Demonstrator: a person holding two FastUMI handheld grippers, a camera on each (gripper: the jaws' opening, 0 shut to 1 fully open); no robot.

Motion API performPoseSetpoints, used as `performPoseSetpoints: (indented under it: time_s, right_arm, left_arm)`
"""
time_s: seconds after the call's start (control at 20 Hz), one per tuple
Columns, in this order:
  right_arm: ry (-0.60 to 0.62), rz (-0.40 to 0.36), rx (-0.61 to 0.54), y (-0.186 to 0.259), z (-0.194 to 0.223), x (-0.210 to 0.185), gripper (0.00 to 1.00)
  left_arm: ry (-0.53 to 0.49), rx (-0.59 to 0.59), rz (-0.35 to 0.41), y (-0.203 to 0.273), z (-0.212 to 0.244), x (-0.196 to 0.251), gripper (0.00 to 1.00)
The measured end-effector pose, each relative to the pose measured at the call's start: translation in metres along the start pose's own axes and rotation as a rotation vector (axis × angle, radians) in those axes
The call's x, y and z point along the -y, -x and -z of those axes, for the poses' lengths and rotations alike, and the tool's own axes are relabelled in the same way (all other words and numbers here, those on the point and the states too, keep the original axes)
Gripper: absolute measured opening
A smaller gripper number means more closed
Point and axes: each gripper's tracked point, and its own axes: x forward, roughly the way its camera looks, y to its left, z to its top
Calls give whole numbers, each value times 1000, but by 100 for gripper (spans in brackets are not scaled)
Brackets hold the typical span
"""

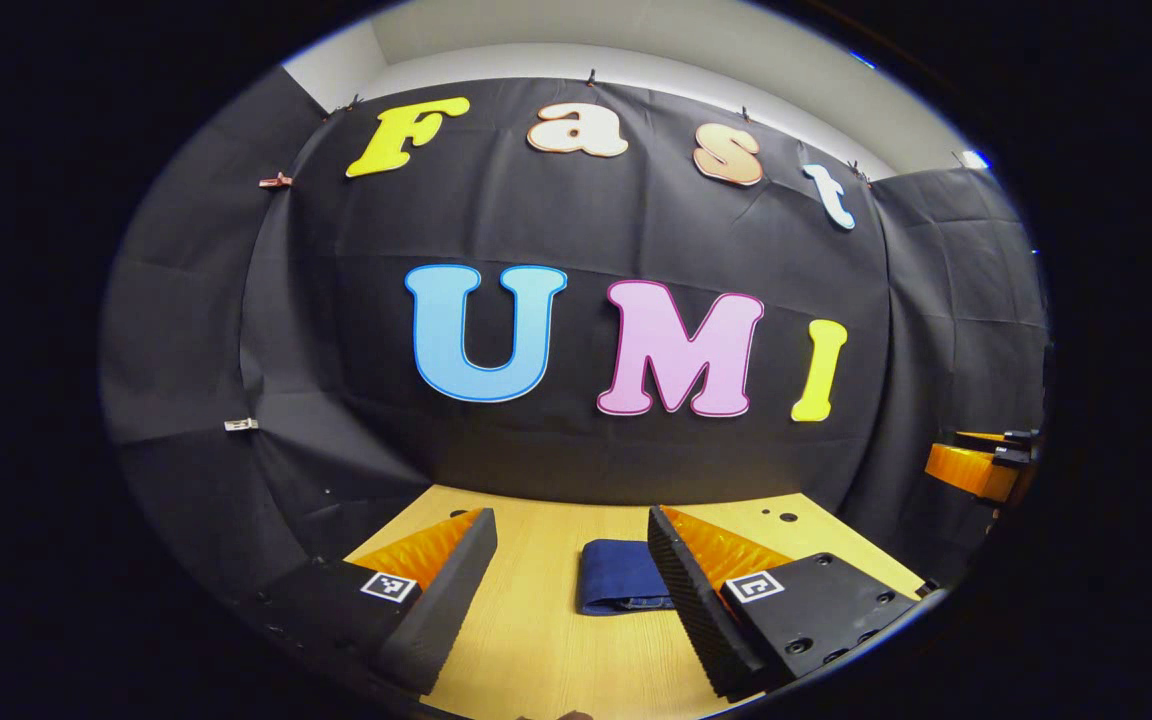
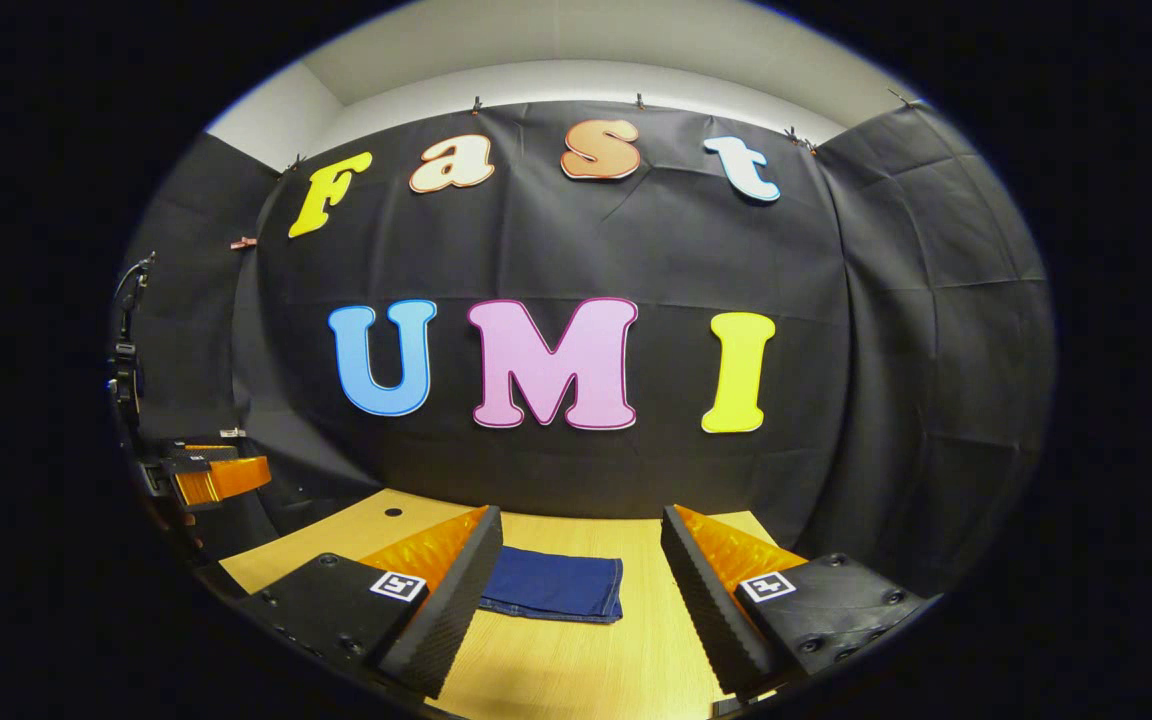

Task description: Grasp the waist and the cuffs of the jeans and fold them to make the two legs overlap; first hold the waist and fold one-third of the jeans toward the cuffs, then hold the cuffs and fold the remaining one-third in the same direction to finish folding.

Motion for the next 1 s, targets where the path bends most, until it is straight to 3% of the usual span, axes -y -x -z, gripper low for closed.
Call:
performPoseSetpoints:
  time_s: [0.3, 1.0]
  right_arm:
    - [12, 7, 6, 1, -1, 0, 98]
    - [15, -58, 3, -1, 0, -2, 98]
  left_arm:
    - [-44, 13, 7, 4, -3, 3, 96]
    - [-50, 8, -26, 17, 3, 14, 96]
